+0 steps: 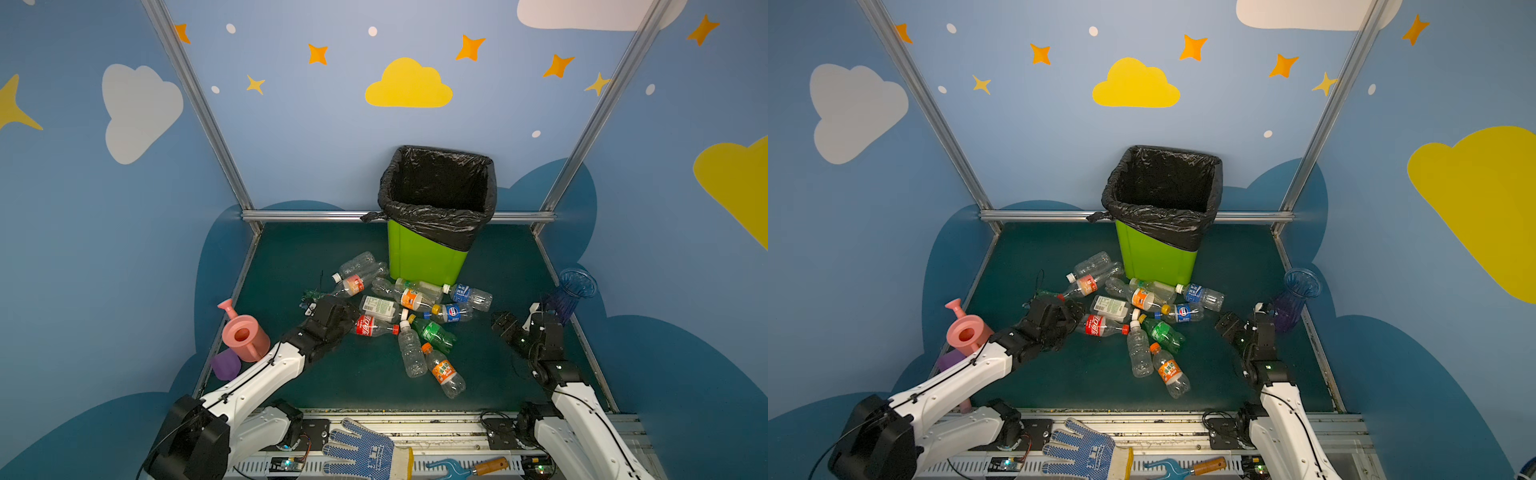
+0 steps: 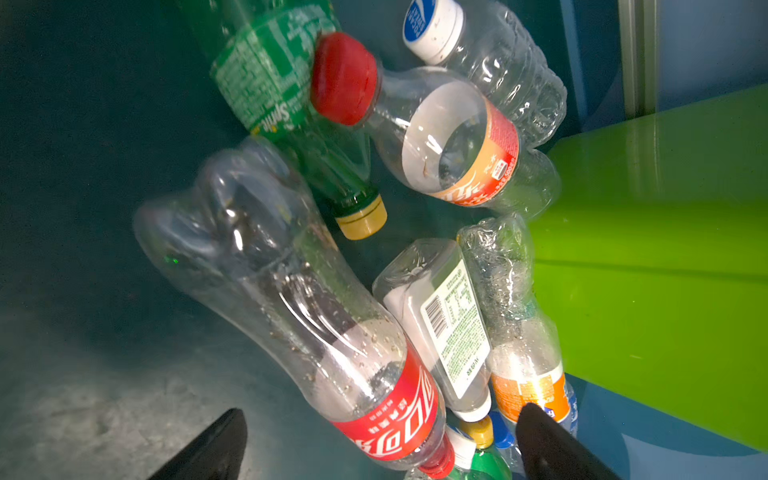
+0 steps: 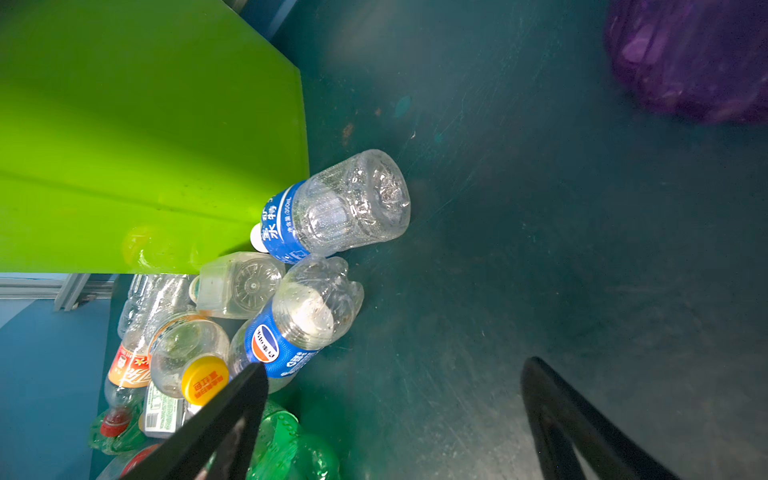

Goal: Throw the plastic bottles in the bin
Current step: 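Withdraw the right gripper while the left gripper grasps the clear Coca-Cola bottle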

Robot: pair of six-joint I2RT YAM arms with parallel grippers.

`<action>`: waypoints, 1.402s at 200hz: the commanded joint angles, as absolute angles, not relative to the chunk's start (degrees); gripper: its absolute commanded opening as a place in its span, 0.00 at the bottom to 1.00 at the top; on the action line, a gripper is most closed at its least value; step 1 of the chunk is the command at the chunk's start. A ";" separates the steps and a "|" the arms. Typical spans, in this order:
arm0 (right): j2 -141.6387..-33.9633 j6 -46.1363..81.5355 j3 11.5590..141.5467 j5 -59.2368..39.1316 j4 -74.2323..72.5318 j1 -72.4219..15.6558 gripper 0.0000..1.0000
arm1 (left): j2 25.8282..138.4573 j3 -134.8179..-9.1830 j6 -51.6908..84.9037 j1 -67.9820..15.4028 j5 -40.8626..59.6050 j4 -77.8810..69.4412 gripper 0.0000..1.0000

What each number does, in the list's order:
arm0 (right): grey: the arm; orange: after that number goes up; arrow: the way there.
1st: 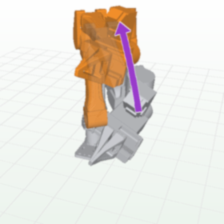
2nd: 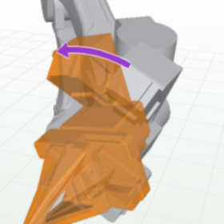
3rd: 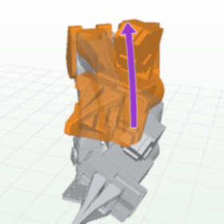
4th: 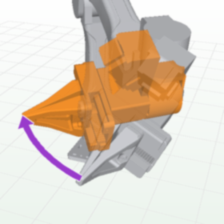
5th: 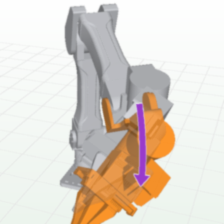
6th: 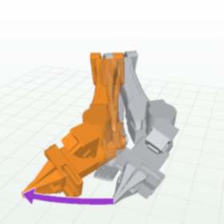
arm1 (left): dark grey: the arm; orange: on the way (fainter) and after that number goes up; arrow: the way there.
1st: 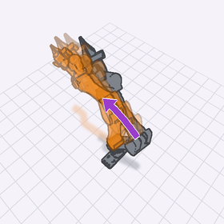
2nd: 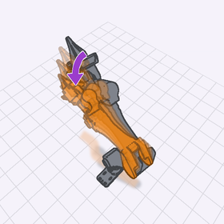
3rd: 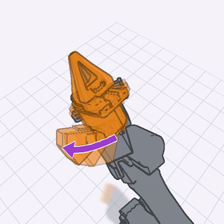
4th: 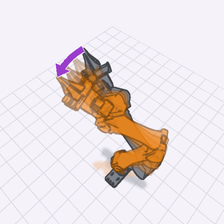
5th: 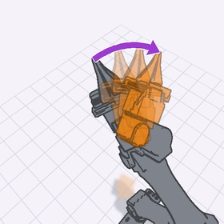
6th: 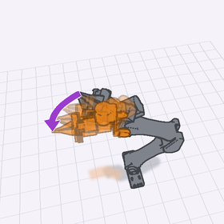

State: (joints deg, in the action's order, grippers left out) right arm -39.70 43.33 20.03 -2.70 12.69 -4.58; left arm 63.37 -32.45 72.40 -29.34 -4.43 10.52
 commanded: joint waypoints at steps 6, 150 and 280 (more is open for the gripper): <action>-39.76 43.59 21.05 -3.10 12.67 -4.22 0.94 | 65.22 -31.55 80.62 -30.50 -7.88 8.01 0.99; -40.31 42.45 19.23 -3.82 12.53 -1.03 0.94 | 82.16 -36.03 87.32 -31.62 -6.54 4.75 0.90; -41.53 42.34 18.20 -6.84 11.52 2.07 0.94 | 85.52 -35.59 88.85 -31.43 -3.60 2.17 0.54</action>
